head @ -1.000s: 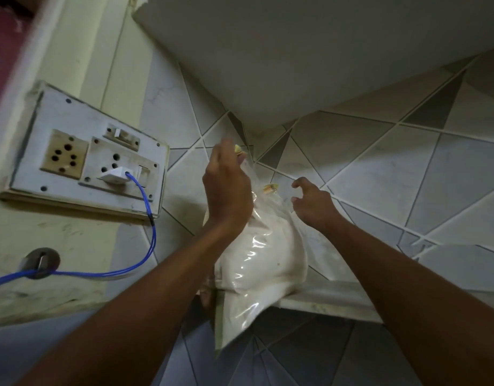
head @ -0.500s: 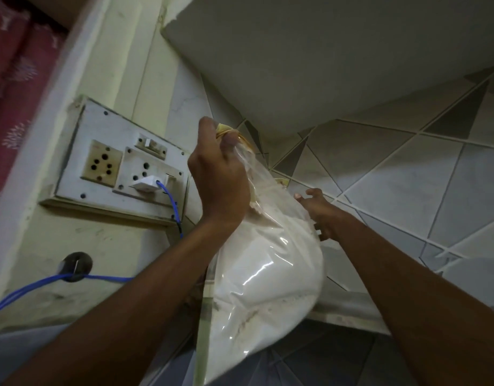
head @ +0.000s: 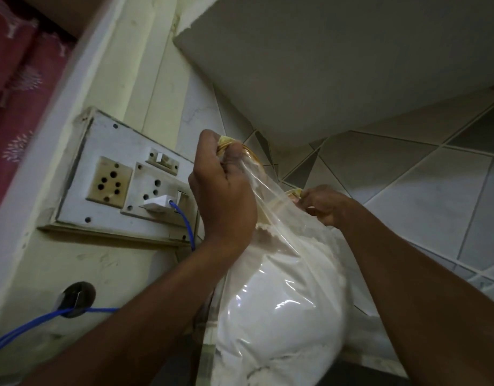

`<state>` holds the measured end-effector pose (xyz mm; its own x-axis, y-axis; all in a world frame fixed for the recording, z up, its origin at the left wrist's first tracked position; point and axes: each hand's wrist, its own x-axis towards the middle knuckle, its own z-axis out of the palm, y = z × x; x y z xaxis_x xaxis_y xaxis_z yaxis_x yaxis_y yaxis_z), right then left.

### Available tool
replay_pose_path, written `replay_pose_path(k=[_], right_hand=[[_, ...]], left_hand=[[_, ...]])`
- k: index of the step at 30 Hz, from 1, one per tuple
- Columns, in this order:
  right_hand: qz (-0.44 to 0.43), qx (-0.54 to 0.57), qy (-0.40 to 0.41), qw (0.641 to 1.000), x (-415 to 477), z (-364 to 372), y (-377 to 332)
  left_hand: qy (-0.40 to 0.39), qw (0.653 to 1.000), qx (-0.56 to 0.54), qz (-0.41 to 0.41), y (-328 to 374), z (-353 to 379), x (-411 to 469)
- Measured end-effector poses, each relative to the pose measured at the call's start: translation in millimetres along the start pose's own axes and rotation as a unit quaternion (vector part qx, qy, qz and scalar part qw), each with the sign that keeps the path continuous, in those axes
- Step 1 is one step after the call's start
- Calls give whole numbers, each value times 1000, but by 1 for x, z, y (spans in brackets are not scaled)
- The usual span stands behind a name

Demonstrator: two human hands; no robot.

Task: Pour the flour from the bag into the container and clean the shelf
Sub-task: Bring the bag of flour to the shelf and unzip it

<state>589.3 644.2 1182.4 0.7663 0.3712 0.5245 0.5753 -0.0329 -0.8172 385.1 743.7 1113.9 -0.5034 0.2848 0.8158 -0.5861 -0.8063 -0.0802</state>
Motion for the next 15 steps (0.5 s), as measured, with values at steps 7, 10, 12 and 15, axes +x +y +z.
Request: replay_pose_path(k=[7, 10, 12, 15], right_hand=[[-76, 8, 113, 991, -7, 2, -5], [-109, -10, 193, 975, -15, -5, -13], [-124, -7, 234, 964, -21, -9, -16], [-133, 13, 270, 954, -43, -11, -26]], left_hand=[[-26, 999, 19, -35, 5, -4, 6], [-23, 996, 32, -80, 7, -9, 11], [-17, 995, 46, -89, 8, -13, 16], [0, 995, 63, -78, 16, -20, 26]])
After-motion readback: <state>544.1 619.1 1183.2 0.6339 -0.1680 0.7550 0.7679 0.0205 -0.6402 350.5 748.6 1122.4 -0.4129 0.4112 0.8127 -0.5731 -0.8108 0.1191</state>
